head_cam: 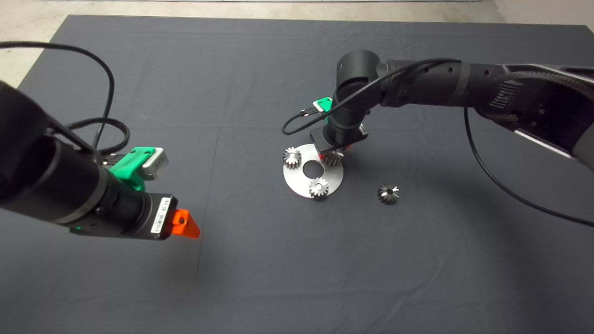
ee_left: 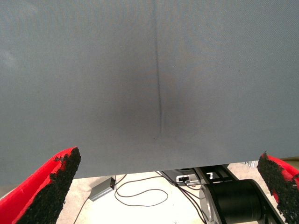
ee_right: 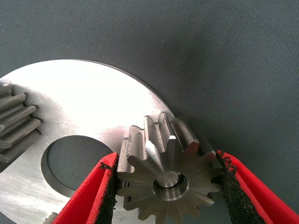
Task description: Remove an incorrectly installed larger gear and replace it with the correct smaller gear
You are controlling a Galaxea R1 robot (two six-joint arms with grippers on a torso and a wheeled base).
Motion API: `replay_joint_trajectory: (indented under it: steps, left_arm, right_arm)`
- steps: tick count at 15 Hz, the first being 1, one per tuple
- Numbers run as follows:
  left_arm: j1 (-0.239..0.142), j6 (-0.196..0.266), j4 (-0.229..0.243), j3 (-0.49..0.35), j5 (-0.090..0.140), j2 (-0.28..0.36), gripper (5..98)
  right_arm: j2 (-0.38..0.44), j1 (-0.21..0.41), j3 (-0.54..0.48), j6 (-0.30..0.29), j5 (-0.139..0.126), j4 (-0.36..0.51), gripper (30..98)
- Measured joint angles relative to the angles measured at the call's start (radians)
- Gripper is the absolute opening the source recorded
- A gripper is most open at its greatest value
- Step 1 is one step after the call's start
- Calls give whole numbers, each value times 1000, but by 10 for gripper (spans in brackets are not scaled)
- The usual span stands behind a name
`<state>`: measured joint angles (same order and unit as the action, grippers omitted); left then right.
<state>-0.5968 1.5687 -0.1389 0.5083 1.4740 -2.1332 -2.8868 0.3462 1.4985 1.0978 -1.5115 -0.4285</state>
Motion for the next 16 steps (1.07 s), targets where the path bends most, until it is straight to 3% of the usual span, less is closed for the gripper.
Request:
replay_joint_trajectory:
  steps: [16]
  left_arm:
    - [0, -21, 0, 0, 0, 19, 976]
  right_arm:
    - [-1, 0, -4, 2, 0, -1, 497]
